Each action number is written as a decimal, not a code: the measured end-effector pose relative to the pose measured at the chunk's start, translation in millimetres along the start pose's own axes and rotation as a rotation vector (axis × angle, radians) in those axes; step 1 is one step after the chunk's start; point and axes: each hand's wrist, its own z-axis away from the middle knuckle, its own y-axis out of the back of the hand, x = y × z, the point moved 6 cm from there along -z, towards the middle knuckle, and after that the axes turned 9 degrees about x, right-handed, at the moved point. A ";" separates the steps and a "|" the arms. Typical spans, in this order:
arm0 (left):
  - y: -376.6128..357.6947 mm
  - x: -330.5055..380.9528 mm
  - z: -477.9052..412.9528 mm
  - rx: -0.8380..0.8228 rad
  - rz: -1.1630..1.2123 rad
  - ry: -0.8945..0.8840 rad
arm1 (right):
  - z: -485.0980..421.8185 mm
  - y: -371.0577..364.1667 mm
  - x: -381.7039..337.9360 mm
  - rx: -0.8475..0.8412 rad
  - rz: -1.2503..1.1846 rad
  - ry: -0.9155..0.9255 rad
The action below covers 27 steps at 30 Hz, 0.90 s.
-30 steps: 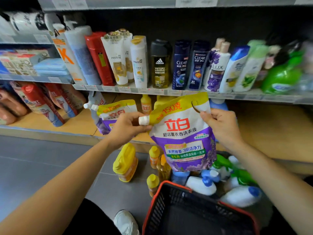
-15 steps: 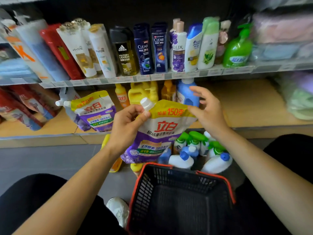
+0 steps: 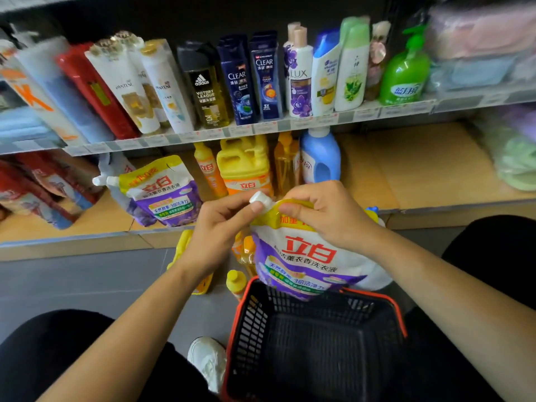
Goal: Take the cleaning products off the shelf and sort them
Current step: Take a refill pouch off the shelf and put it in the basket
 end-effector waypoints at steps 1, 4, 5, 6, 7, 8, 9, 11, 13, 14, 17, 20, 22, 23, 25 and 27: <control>0.3 -1.6 -0.1 -0.008 0.022 0.023 | -0.2 0.3 -1.0 -0.008 0.001 0.005; -5.9 -6.4 1.7 -0.043 0.084 0.080 | -0.9 7.8 0.0 -0.014 0.032 0.007; -8.7 -6.5 1.6 -0.048 0.100 0.086 | -0.3 10.4 0.4 -0.008 0.043 0.015; -11.0 -5.7 1.2 -0.047 0.113 0.086 | 0.5 11.9 0.3 -0.004 0.052 0.024; -12.2 -4.2 0.6 -0.043 0.119 0.076 | 1.4 12.4 0.2 -0.004 0.067 0.034; -12.6 -2.3 0.0 -0.033 0.119 0.060 | 2.1 11.7 0.3 -0.003 0.086 0.046; -11.5 -0.9 0.0 -0.017 0.110 0.039 | 2.8 10.8 0.3 0.003 0.111 0.062; -9.1 1.4 2.2 0.031 0.078 -0.001 | 3.9 10.1 -0.7 0.031 0.159 0.107; -7.3 3.9 5.6 0.107 0.048 -0.034 | 5.0 10.5 -1.2 0.065 0.177 0.130; -6.2 5.2 6.8 0.153 0.038 -0.049 | 5.6 10.3 -2.0 0.077 0.180 0.137; -3.2 9.7 9.3 0.261 -0.028 -0.115 | 7.7 5.4 -7.4 0.097 0.203 0.181; 0.2 11.0 10.3 0.308 -0.109 -0.158 | 8.7 0.6 -12.6 0.091 0.239 0.234; -0.2 11.7 10.1 0.279 -0.126 -0.157 | 9.3 1.3 -13.4 0.100 0.260 0.258; -1.7 13.0 9.5 0.239 -0.151 -0.180 | 9.5 1.6 -12.7 0.100 0.264 0.258; -6.3 20.1 8.7 0.137 -0.233 -0.288 | 9.7 1.8 -9.7 0.089 0.242 0.230; -9.5 26.3 7.3 0.066 -0.292 -0.372 | 9.0 4.1 -5.5 0.085 0.200 0.185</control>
